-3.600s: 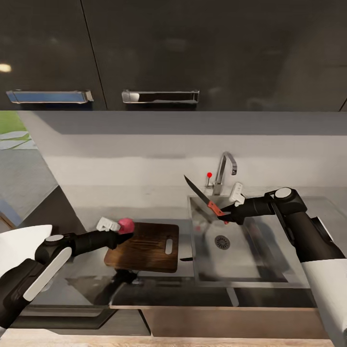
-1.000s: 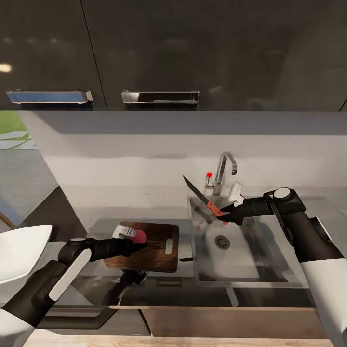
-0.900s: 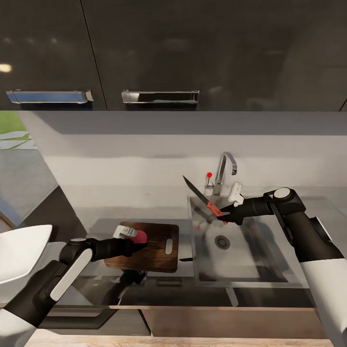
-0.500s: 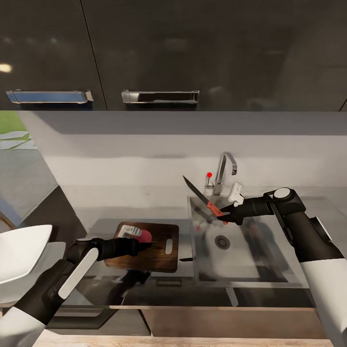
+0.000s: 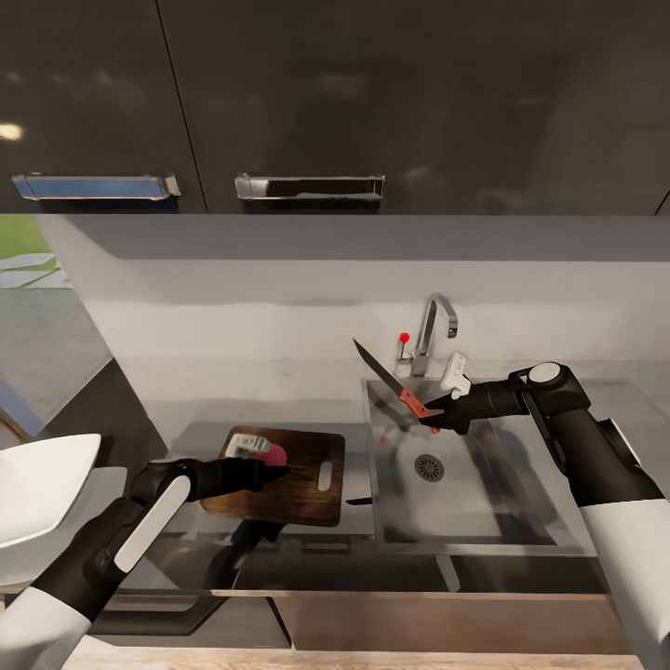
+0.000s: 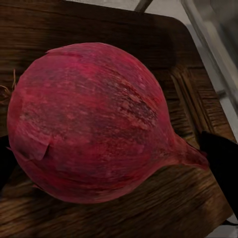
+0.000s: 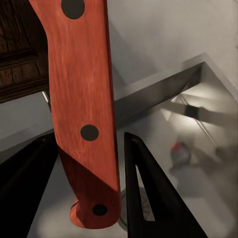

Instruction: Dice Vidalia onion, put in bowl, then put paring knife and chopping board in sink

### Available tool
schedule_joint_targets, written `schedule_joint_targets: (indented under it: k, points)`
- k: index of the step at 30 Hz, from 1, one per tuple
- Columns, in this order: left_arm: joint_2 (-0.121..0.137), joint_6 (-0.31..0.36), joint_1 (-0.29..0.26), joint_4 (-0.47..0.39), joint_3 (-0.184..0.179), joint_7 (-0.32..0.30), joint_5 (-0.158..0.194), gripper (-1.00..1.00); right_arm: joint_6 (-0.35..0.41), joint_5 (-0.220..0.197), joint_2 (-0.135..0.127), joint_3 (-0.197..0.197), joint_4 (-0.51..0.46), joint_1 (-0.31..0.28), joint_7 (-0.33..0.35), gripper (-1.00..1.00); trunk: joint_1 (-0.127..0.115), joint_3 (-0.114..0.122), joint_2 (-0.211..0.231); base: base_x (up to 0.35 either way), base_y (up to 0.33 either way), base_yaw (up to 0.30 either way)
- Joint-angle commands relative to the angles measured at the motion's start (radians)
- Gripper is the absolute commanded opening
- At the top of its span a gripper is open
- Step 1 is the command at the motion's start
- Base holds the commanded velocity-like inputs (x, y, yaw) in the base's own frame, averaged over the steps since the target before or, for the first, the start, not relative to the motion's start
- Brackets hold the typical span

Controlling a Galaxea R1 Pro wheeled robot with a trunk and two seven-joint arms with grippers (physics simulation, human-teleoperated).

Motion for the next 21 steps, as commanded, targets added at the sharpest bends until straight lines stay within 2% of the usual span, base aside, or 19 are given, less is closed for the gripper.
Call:
schedule_joint_targets:
  k: [1,21]
  points:
    - [0.001,-0.001,-0.001,0.01,0.0,-0.001,-0.033,-1.0,0.009,0.004,0.0,0.001,-0.001,-0.002,0.004,-1.0,0.001,-0.003,-0.002,0.0,0.0,0.0]
    - [0.001,0.0,-0.022,0.01,0.0,0.003,-0.033,-1.0,0.009,0.004,0.0,0.001,-0.001,-0.001,0.004,-1.0,0.001,-0.009,-0.002,0.0,0.0,0.0]
